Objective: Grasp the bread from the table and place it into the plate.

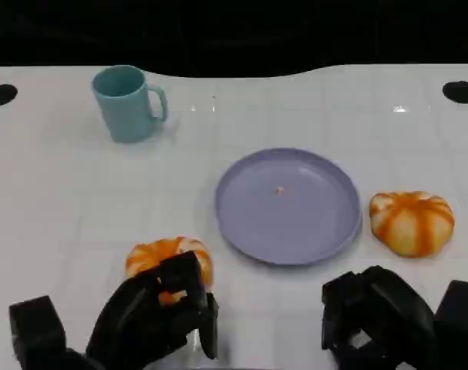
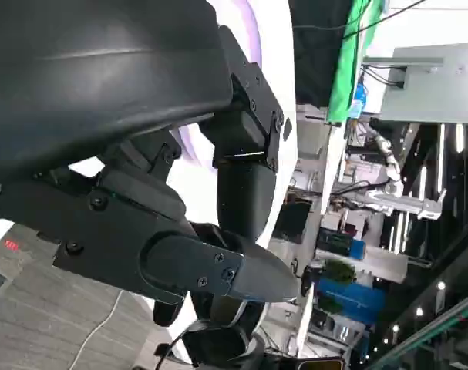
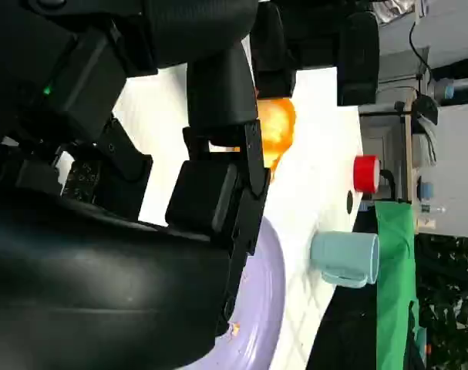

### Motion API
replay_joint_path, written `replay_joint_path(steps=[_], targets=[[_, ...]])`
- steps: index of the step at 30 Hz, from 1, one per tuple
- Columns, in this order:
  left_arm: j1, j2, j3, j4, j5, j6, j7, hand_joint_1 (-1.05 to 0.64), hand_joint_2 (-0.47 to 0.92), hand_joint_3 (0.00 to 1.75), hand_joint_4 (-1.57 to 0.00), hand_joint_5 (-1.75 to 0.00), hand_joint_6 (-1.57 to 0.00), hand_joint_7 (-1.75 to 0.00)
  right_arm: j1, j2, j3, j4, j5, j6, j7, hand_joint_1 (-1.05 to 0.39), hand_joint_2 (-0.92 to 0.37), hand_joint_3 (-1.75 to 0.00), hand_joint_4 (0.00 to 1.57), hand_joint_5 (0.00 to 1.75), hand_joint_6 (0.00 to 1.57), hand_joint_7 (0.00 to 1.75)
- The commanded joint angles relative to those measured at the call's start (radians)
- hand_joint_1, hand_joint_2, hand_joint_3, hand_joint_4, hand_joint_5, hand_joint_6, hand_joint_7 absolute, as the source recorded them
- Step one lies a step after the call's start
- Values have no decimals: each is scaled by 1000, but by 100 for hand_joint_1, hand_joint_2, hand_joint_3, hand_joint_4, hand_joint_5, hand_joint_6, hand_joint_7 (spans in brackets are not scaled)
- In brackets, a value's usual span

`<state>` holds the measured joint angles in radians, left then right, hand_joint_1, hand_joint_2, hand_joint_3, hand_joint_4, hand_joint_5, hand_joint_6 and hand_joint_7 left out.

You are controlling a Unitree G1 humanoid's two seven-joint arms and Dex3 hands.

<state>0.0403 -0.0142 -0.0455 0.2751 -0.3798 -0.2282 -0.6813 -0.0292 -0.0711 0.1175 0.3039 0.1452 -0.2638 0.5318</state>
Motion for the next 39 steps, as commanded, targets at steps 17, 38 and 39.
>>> replay_joint_path(steps=[17, 38, 39], targets=[[-4, 12, 11, 4, 5, -8, -5, -79, 92, 15, -91, -175, -71, -171, -1, -8, -2, -1, -6, 0, -9, -105, -14, -117, 156, 123, 157, 95], [-3, 14, 17, -14, -12, 13, -10, -80, 92, 14, -91, -175, -71, -170, 7, -14, 6, -24, -15, 14, -20, -105, -17, -115, 153, 125, 157, 96], [-3, 14, 18, -15, -14, 10, -13, -79, 92, 14, -90, -175, -71, -169, 8, -14, 6, -23, -14, 14, -19, -105, -17, -115, 153, 125, 157, 96]])
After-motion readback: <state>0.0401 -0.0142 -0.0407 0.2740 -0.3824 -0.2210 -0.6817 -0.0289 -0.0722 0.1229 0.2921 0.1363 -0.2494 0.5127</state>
